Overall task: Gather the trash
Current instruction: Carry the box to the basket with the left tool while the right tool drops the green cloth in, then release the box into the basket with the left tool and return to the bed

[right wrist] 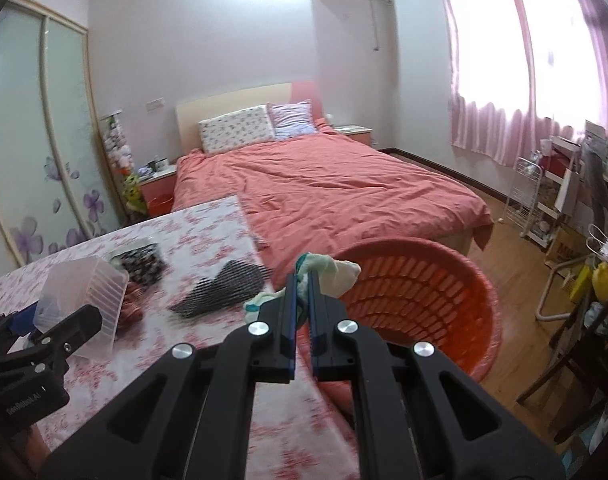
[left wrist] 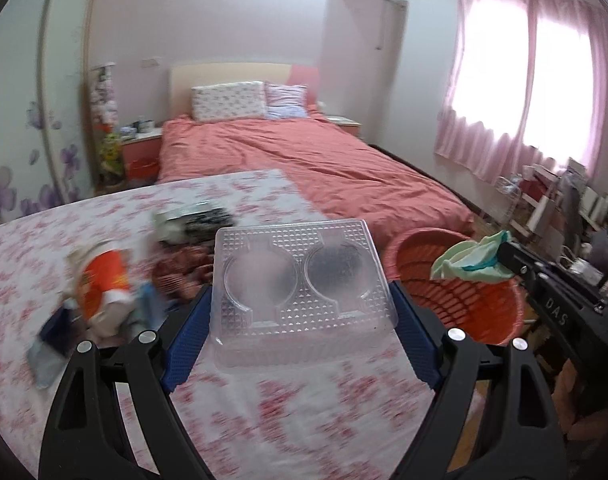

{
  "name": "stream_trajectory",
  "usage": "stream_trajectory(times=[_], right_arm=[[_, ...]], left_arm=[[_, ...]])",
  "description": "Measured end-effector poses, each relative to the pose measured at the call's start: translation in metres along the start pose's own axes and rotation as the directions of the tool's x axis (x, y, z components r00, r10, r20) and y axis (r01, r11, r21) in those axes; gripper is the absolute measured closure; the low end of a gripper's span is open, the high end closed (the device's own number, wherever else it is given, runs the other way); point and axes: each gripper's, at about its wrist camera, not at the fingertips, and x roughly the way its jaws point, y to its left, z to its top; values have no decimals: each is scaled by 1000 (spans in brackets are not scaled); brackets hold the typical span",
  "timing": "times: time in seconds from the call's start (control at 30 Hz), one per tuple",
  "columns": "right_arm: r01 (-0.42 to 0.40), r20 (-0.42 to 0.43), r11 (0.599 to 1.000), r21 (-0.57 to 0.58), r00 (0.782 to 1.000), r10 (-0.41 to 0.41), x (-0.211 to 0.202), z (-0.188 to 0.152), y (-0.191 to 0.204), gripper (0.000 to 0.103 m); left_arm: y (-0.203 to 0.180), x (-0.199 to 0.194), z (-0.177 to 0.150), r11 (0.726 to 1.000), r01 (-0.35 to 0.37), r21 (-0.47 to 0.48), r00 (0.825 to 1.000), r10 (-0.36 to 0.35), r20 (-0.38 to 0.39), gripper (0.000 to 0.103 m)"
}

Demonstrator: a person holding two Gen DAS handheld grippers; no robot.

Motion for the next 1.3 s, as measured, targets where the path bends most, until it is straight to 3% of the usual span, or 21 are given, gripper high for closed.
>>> stream_trajectory(times=[0.33,0.53,0.8,1.03,1.3], right_arm=[[52,-13,996,75,999,-51,29,7,-62,97],[58,-18,992,108,998,-56,47,8,-89,97],[38,-31,988,148,999,-34,69,7,-118,96],[27,-55,981,190,998,-17,83,4,-134,83],[74,-64,979,191,996,-63,79,-4,-137,67]], left_arm=[[-66,45,10,977,193,92,981,-191,-24,19],[-101,73,12,959,249,135,968,-245,-52,19],[-122,102,9,949,282,144,957,-268,-108,19],[-130,117,4,948,284,143,953,-263,-153,17],[-133,118,-2,955,255,155,957,-225,-184,13]])
